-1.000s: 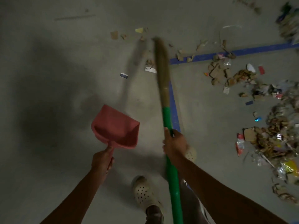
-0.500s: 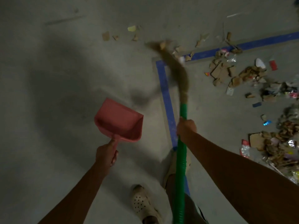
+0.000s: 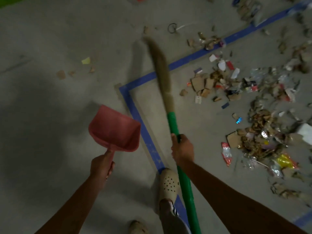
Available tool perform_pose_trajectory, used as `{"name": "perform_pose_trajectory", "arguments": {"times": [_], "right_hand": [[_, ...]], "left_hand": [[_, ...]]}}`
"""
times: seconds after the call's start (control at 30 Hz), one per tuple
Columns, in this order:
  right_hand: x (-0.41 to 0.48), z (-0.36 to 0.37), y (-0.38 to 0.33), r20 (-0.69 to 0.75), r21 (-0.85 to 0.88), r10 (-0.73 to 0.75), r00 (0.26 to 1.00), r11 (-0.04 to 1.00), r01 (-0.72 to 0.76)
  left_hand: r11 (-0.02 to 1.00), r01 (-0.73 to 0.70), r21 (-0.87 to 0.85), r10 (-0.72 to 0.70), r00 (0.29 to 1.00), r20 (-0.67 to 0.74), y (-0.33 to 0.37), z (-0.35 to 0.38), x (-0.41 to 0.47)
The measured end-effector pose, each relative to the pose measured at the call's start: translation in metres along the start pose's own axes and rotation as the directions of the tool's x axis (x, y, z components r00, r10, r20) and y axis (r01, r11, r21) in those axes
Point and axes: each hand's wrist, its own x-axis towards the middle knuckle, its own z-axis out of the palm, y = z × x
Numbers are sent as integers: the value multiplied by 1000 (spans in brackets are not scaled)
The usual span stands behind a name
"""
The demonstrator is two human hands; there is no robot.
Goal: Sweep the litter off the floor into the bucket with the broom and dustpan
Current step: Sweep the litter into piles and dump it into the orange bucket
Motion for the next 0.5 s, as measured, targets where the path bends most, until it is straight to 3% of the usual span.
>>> {"name": "perform_pose_trajectory", "arguments": {"times": [0.1, 0.2, 0.37, 0.5], "right_hand": [[4, -9, 9, 144, -164, 43, 989, 986, -19], [16, -27, 41, 163, -222, 209, 964, 960, -171], [33, -87, 85, -34, 92, 459, 888, 886, -455], [33, -124, 83, -223, 407, 520, 825, 818, -406]], "left_hand": [[999, -17, 48, 15, 999, 37, 16, 18, 0], [996, -34, 88, 27, 997, 76, 32, 38, -2], [993, -98, 68, 87, 985, 148, 62, 74, -8], [985, -157, 67, 142, 972, 188, 83, 94, -11]]}}
